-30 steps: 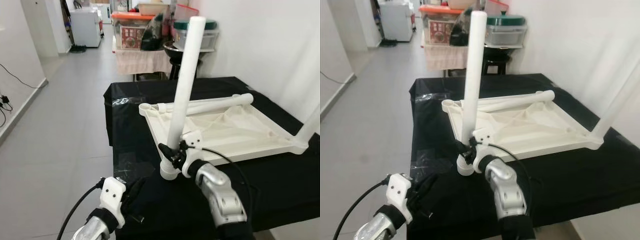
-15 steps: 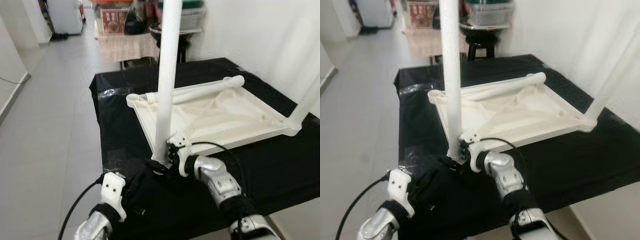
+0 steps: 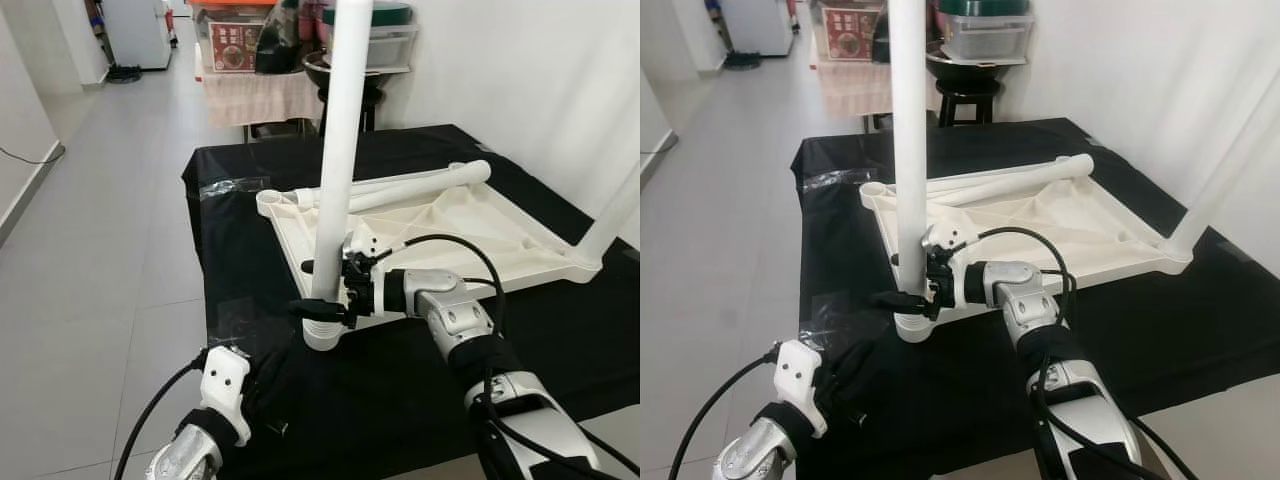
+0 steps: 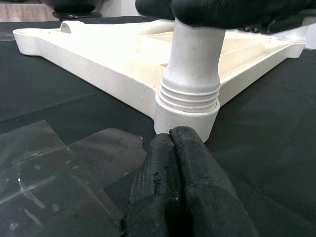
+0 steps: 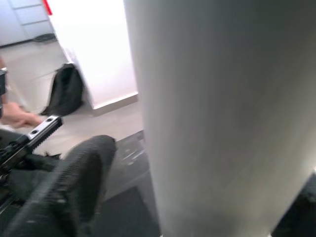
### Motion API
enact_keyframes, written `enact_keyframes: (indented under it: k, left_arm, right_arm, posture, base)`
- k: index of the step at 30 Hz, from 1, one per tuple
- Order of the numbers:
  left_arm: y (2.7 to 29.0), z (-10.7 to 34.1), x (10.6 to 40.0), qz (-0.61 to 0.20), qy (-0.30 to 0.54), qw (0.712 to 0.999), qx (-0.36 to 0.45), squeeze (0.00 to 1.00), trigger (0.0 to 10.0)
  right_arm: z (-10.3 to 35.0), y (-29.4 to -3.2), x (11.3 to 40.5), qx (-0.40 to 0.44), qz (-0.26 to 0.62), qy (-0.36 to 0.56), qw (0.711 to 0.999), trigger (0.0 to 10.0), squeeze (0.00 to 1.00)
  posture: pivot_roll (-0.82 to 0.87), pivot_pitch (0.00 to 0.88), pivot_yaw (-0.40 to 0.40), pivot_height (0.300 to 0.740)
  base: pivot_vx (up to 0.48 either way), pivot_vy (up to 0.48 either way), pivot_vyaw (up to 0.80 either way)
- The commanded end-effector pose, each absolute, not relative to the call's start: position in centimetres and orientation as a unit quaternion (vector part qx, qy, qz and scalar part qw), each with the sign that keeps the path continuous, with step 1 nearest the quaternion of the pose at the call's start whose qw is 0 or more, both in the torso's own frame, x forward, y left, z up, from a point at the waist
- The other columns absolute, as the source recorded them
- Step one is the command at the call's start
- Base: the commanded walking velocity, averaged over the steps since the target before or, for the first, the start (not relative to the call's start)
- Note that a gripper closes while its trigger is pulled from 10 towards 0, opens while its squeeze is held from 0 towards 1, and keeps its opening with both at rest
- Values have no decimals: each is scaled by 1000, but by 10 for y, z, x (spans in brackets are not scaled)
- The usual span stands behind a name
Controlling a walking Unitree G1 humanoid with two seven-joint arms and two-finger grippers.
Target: Building children table
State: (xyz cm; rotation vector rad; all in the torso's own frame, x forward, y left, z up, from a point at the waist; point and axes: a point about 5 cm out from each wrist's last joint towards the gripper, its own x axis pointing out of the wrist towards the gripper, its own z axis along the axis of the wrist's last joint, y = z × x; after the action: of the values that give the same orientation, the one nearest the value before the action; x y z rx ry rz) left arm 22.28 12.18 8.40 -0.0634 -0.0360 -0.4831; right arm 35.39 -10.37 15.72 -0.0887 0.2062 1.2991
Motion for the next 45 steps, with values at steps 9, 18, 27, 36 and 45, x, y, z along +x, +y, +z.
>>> enact_keyframes:
  k: [9,18,27,36,45]
  left_arm:
    - [118,86,223,-242,-21,970,-26,0,10000]
    - [120,89,221,-249,-23,968,-20,0,10000]
    - [121,89,224,-269,-14,963,-26,0,10000]
    - [120,88,226,-275,-10,961,-20,0,10000]
    - [119,87,228,-284,-4,959,-21,0,10000]
  right_arm:
    - [154,-119,356,-39,601,110,790,0,0]
    - [106,-144,333,-85,324,132,933,0,0]
    - [98,-108,299,-52,295,145,943,0,0]
    - [118,-100,320,0,379,112,918,10000,1000]
    - [150,-94,315,-31,564,58,823,10000,0]
  posture:
    - [24,0,-61,740]
    - [-10,0,-36,740]
    - [-53,0,4,740]
    - [-32,0,27,740]
    - [-15,0,23,740]
  base:
    - [0,0,0]
    - [0,0,0]
    - [0,0,0]
    - [0,0,0]
    - [0,0,0]
